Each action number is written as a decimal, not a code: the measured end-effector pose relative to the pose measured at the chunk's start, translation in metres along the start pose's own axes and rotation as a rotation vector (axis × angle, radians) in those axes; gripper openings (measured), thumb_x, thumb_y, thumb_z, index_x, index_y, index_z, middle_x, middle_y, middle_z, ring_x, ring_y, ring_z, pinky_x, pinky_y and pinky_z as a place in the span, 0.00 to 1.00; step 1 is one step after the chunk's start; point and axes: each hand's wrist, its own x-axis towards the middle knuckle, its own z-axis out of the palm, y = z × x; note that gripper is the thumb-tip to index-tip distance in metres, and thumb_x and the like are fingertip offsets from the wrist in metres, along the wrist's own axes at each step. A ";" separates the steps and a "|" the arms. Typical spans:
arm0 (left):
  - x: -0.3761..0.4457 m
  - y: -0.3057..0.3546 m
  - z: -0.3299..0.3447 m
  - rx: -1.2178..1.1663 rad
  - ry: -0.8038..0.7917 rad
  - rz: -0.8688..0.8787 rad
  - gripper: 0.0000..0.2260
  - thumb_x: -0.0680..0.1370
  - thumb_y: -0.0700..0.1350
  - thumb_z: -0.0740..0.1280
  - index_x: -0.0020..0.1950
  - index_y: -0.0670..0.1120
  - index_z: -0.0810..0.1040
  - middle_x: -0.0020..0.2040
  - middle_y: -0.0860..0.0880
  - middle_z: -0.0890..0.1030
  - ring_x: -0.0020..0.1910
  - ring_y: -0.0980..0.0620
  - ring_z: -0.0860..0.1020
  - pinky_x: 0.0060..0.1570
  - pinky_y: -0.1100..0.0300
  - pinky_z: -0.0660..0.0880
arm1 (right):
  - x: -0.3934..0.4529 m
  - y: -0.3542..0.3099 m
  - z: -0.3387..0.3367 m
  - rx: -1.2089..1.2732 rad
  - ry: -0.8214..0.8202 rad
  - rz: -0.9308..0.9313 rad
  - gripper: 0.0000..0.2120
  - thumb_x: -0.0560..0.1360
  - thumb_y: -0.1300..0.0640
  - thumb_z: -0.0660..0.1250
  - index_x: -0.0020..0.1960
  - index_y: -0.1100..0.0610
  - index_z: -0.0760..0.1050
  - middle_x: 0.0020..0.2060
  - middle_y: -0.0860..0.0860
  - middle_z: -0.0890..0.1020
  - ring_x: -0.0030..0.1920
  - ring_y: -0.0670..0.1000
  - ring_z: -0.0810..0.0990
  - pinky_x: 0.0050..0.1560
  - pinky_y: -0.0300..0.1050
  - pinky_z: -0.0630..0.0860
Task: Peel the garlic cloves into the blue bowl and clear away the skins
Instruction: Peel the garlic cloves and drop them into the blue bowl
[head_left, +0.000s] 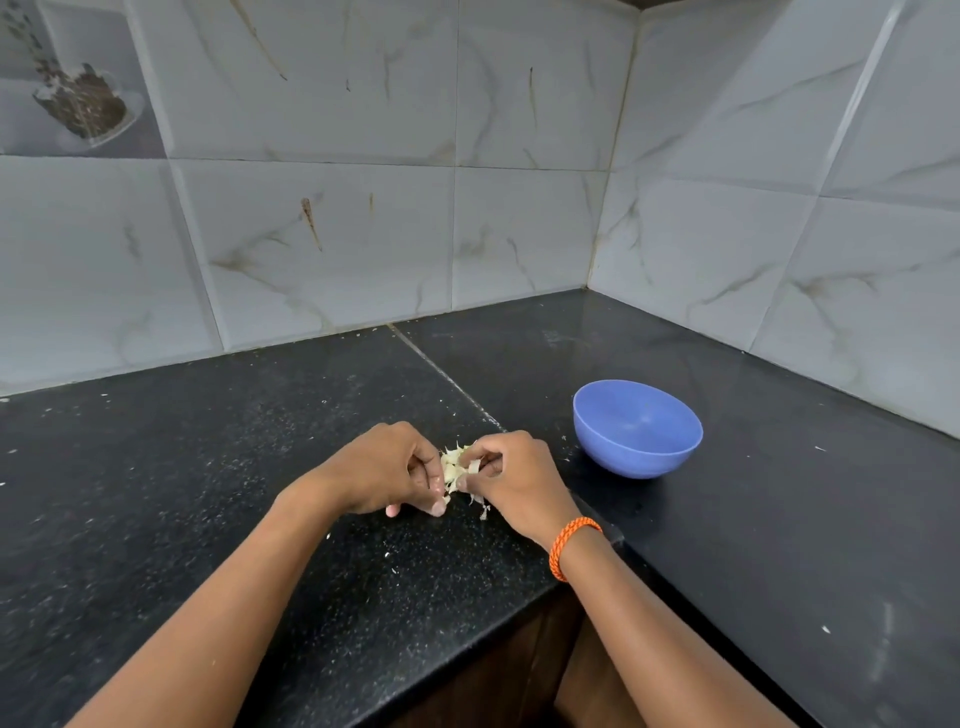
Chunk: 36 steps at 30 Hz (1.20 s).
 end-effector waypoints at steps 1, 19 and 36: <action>0.000 0.000 0.000 0.010 0.007 0.001 0.07 0.73 0.44 0.83 0.44 0.48 0.87 0.39 0.48 0.88 0.36 0.45 0.84 0.36 0.61 0.79 | 0.000 0.001 0.000 0.018 -0.002 -0.018 0.09 0.74 0.58 0.81 0.53 0.51 0.87 0.47 0.49 0.87 0.44 0.48 0.86 0.47 0.37 0.82; -0.014 0.025 0.012 0.322 0.271 -0.037 0.03 0.77 0.54 0.78 0.45 0.59 0.86 0.46 0.61 0.85 0.45 0.60 0.82 0.49 0.55 0.80 | -0.002 0.031 -0.039 -0.139 -0.080 -0.300 0.11 0.82 0.57 0.72 0.63 0.50 0.85 0.54 0.43 0.84 0.52 0.42 0.83 0.56 0.40 0.80; 0.021 0.035 0.043 -0.145 0.404 0.136 0.05 0.81 0.45 0.76 0.51 0.56 0.90 0.44 0.60 0.88 0.45 0.60 0.85 0.47 0.64 0.78 | 0.001 0.038 -0.040 -0.023 0.039 -0.303 0.02 0.82 0.57 0.72 0.51 0.51 0.81 0.41 0.44 0.85 0.42 0.45 0.85 0.44 0.44 0.84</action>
